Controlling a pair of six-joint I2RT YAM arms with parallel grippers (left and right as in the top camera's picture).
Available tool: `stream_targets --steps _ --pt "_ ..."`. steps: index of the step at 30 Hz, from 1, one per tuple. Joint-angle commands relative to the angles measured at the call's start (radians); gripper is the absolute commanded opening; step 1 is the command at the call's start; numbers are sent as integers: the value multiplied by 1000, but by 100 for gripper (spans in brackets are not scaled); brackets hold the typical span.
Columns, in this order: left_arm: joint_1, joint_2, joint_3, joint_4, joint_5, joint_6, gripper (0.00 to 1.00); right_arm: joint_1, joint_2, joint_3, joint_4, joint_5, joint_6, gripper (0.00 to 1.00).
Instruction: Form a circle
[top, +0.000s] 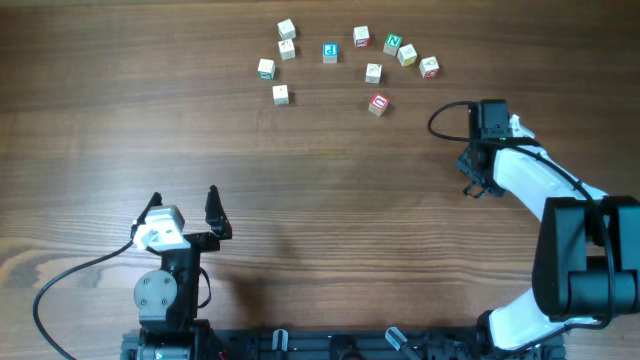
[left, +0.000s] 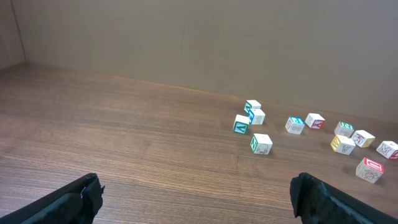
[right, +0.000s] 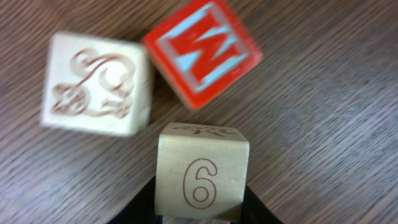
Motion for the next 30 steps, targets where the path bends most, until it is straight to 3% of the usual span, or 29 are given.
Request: stream_targets --steps 1,9,30 --pt "6 -9 -6 1 12 23 100 -13 11 -35 11 -22 -40 29" --pt "6 -9 -6 1 12 23 100 -13 11 -35 -6 -101 -167 21" --pt "6 -9 -6 1 12 23 100 -9 11 -36 13 -179 -255 26"
